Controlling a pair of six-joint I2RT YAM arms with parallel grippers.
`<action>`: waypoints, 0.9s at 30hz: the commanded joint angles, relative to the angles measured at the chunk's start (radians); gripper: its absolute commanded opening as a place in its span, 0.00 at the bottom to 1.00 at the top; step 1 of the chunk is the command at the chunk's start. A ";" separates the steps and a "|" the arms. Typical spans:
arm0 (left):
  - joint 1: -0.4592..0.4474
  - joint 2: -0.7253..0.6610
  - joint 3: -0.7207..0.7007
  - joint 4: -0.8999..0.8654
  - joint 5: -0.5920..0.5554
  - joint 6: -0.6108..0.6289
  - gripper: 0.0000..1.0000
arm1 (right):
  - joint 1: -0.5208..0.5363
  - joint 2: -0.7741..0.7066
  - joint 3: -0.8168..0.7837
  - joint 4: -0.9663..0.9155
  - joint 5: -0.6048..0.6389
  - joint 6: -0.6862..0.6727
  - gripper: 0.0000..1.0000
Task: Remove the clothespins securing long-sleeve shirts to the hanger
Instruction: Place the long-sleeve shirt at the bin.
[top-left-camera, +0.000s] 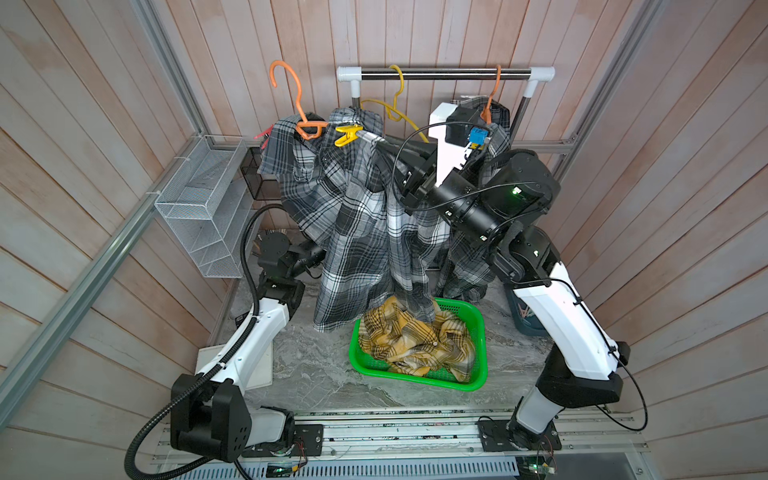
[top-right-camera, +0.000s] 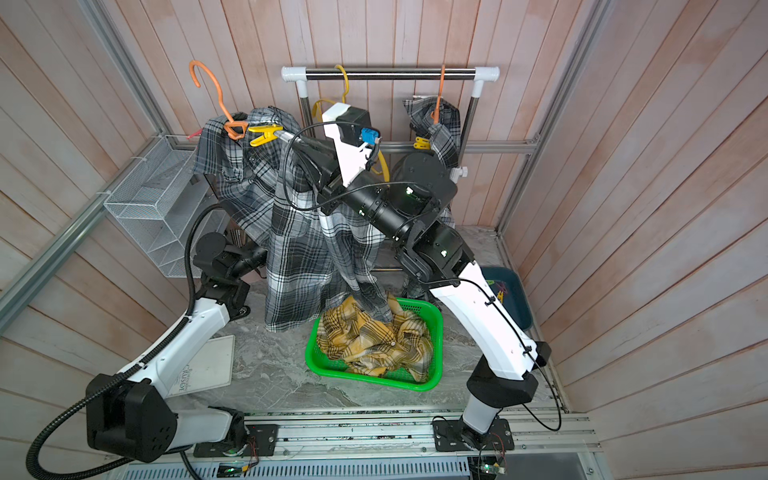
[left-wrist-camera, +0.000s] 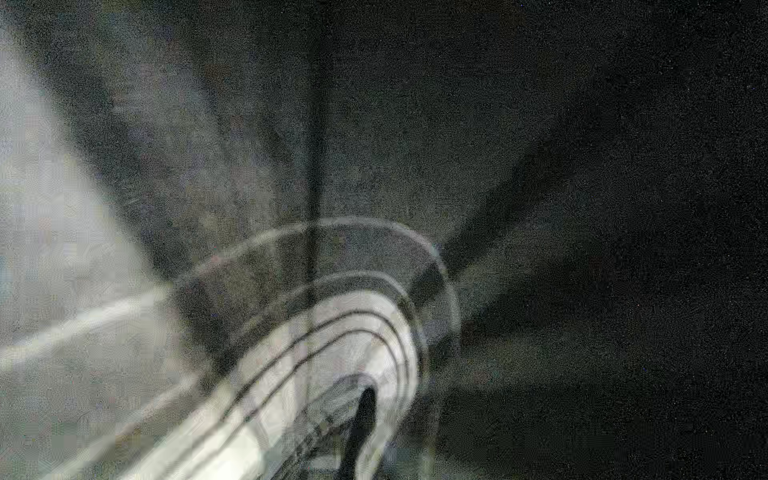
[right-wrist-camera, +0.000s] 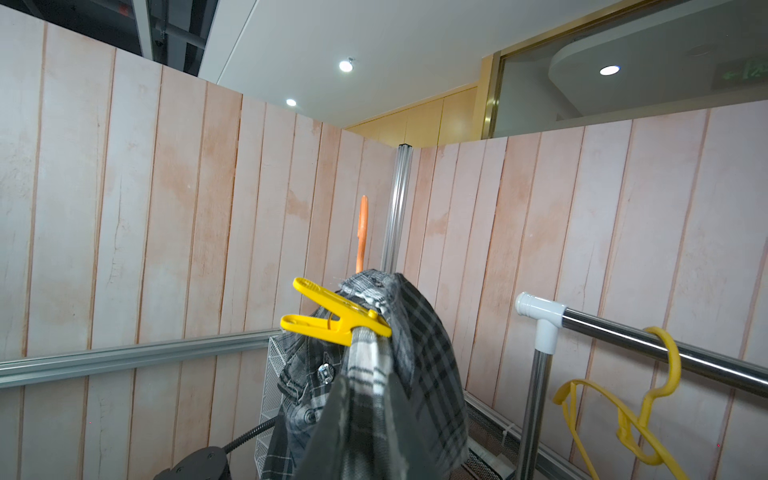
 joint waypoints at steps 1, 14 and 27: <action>-0.062 -0.043 0.027 -0.003 0.011 0.002 0.00 | -0.007 -0.066 -0.072 0.135 0.006 0.015 0.00; -0.339 0.015 -0.119 -0.021 -0.152 0.007 0.00 | -0.145 -0.481 -0.781 0.400 0.013 0.229 0.00; -0.343 0.250 -0.278 0.151 -0.210 -0.065 0.00 | -0.234 -0.732 -1.298 0.419 0.050 0.351 0.00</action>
